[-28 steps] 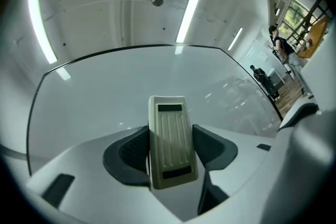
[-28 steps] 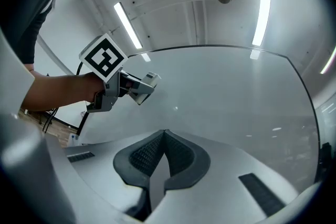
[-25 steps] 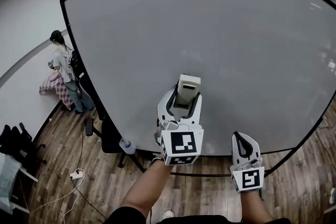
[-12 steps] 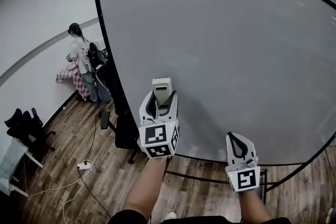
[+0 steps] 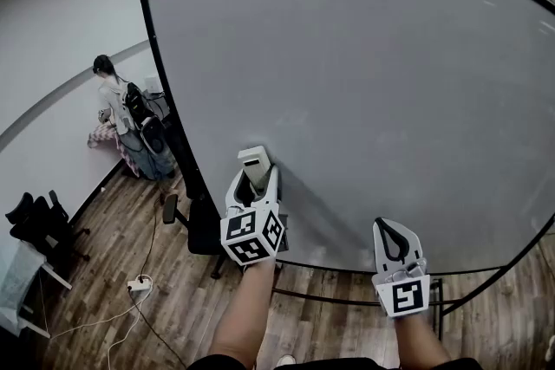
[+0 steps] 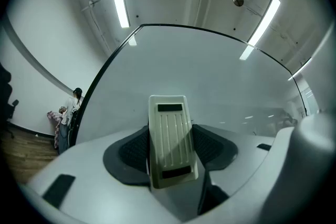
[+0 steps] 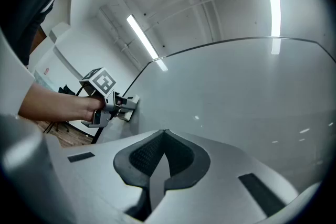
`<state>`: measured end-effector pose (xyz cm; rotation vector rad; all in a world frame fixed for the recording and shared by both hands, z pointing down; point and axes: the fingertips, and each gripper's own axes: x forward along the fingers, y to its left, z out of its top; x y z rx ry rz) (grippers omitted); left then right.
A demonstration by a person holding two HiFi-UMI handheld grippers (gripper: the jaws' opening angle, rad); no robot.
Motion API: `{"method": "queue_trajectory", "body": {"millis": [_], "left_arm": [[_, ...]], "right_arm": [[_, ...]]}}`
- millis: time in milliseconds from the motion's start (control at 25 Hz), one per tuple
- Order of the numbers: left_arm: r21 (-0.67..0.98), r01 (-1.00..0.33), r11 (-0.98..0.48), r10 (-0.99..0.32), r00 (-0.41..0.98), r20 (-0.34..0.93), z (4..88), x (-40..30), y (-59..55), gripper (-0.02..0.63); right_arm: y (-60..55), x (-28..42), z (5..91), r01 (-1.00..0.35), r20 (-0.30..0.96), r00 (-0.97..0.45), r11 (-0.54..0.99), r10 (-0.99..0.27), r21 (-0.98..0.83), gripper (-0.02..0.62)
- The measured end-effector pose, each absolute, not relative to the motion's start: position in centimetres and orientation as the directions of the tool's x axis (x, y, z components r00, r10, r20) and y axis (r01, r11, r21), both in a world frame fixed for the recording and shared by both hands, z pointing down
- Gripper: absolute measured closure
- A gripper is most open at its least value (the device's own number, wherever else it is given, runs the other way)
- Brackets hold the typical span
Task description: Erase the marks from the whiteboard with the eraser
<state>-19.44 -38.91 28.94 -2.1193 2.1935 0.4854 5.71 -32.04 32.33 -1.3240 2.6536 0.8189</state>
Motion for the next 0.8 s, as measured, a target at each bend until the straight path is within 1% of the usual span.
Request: {"method": "queue_trajectory", "body": {"millis": [200, 360, 600, 800], "left_arm": [[0.182, -0.983, -0.016, -0.970, -0.029, -0.240, 28.3, -18.1, -39.0, 0.337], [0.184, -0.981, -0.060, -0.970, 0.014, -0.243, 27.3, -15.6, -39.4, 0.337], [0.123, -0.988, -0.097, -0.962, 0.061, -0.267, 26.0, -10.9, -39.3, 0.337], [0.084, -0.988, -0.133, -0.954, 0.104, -0.281, 24.8, -7.4, -39.5, 0.337]], "right_arm": [[-31.7, 6.7, 32.6, -0.763, -0.281, -0.622, 0.485, -0.731, 0.426, 0.577], [-31.4, 7.3, 32.6, -0.757, -0.281, -0.629, 0.490, -0.725, 0.432, 0.577], [-31.3, 9.7, 32.7, -0.770, -0.283, -0.613, 0.477, -0.737, 0.424, 0.577], [-31.1, 11.7, 32.0, -0.780, -0.307, -0.600, 0.454, -0.739, 0.430, 0.577]]}}
